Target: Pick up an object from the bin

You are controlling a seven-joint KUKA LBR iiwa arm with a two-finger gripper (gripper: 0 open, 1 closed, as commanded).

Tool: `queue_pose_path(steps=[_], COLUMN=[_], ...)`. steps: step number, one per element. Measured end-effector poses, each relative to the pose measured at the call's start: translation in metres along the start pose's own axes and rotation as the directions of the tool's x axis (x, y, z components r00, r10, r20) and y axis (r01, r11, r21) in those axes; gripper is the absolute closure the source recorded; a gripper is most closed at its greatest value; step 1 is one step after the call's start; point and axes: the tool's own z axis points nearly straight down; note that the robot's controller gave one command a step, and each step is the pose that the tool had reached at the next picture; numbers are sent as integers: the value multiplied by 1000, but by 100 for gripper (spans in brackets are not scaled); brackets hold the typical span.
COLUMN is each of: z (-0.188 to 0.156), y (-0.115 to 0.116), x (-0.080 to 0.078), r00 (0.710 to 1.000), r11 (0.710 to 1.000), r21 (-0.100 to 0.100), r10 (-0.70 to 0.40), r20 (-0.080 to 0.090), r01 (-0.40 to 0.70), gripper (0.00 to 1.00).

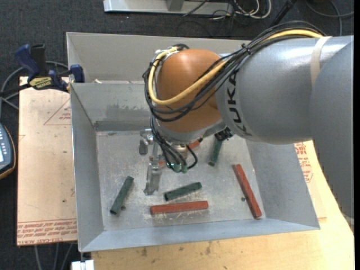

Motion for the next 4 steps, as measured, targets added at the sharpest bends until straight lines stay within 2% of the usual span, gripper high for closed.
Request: queue_pose_path(steps=[1, 2, 3, 4], z=[126, 114, 66, 86], y=[5, 33, -60, -100], x=[-10, -39, -38, 50], r00=[791, 760, 477, 557], r11=[791, 760, 477, 557], r21=[2, 5, 9, -1], r10=[-611, -650, -879, -831], r20=[6, 13, 6, -3], r01=[611, 650, 879, 831], gripper=[0, 0, 0, 0])
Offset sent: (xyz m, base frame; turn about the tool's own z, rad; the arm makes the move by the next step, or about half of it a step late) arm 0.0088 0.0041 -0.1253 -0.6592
